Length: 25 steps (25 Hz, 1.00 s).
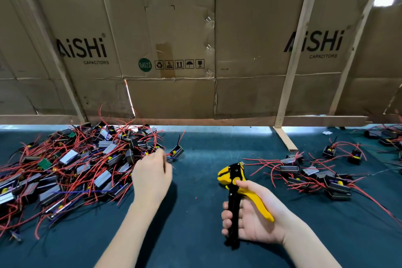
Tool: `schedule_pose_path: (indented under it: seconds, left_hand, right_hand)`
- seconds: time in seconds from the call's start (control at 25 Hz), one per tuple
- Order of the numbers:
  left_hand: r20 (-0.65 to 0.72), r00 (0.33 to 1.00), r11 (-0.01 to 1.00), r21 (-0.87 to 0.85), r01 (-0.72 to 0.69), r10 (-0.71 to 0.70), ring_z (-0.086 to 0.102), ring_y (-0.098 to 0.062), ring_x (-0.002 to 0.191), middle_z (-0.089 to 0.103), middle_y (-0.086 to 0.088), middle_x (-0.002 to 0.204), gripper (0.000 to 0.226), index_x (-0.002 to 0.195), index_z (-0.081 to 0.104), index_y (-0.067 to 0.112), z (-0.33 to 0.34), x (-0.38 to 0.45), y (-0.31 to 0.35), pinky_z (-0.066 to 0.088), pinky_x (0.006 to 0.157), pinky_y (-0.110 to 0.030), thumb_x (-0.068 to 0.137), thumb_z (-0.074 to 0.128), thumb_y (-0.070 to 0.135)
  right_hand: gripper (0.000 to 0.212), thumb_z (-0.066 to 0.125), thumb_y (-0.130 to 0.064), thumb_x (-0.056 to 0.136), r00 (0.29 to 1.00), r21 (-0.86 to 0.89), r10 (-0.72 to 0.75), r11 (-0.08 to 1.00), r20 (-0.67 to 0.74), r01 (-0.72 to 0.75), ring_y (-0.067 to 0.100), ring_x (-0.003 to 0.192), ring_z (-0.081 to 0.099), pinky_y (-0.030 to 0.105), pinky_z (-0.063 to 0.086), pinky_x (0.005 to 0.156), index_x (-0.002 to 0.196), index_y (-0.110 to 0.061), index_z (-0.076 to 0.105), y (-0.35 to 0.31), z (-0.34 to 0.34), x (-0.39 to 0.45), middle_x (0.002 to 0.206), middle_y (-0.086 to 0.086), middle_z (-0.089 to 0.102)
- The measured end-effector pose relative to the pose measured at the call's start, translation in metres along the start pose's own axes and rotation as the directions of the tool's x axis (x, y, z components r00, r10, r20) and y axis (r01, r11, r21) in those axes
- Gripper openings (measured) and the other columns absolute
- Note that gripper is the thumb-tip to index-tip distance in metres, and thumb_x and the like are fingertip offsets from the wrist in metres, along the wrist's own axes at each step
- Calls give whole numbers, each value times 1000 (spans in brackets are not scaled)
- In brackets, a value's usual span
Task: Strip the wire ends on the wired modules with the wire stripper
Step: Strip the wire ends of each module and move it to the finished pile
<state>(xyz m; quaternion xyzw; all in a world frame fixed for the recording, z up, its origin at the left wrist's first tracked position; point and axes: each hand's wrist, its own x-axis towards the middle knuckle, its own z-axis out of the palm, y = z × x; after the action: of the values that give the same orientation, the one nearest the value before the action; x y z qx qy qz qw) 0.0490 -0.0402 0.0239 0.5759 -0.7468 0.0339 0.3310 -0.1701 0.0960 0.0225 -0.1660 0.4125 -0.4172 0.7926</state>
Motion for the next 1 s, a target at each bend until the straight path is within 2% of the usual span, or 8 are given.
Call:
schedule_pose_path:
  seconds: [0.12,0.16,0.24,0.52,0.72,0.8,0.88,1.0]
  left_hand:
    - [182,980,984,168,55,-86,54,-29,108,60,-9,112,30,118,54,11,13,-5,-19,48,82,-40,88,56,17]
    - [195,977,985,163,58,-90,49,-27,114,55,-7,119,37,127,49,13,18,-5,-20,48,84,-38,91,54,20]
    - [171,980,988,134,77,-99,45,-25,116,48,-6,120,40,130,45,17,21,-5,-21,50,81,-36,92,55,25]
    - [81,996,999,41,30,-33,46,-23,102,49,-2,105,23,93,56,14,20,-6,-31,50,68,-35,83,70,29]
    - [153,973,978,-141,-151,172,48,-20,87,56,9,82,18,76,56,19,10,-9,-36,41,74,-32,72,74,20]
    - [178,954,934,-311,-179,242,49,-16,85,58,14,77,8,73,57,21,3,-10,-32,41,77,-32,69,65,24]
    - [178,957,905,-401,-144,231,52,-11,83,60,13,74,10,70,58,25,0,-10,-27,42,79,-34,69,56,35]
    - [110,971,934,-315,-170,213,53,-7,81,59,15,74,28,75,56,29,2,-13,-24,40,76,-30,70,65,55]
  right_hand:
    - [50,62,-45,79,1000,1,4,1000,3,-4,33,67,56,45,53,72,92,2,54,0,0,0,80,20,53]
    - [50,63,-45,79,1000,4,5,1000,3,-5,33,68,56,46,53,72,92,2,54,1,0,-1,80,20,53]
    - [50,64,-44,77,1000,12,2,1000,0,-2,33,68,55,46,52,72,92,3,54,1,-1,-2,81,20,53]
    - [51,64,-44,77,1000,9,3,1000,0,-3,34,68,56,47,53,73,90,4,57,0,-2,-2,82,21,54]
    - [51,63,-45,79,1000,9,0,1000,0,0,35,68,57,47,53,73,90,4,56,0,-1,-3,81,22,54]
    - [51,63,-45,79,1000,5,0,1000,-5,0,34,68,57,47,53,73,90,4,56,0,0,-4,81,22,54]
    - [51,62,-45,80,1000,4,0,1000,-10,0,34,67,57,47,53,73,90,4,56,0,0,-4,81,21,54]
    - [51,62,-45,80,1000,14,2,1000,-10,-2,35,67,56,47,53,72,90,4,56,-1,0,-5,80,22,54]
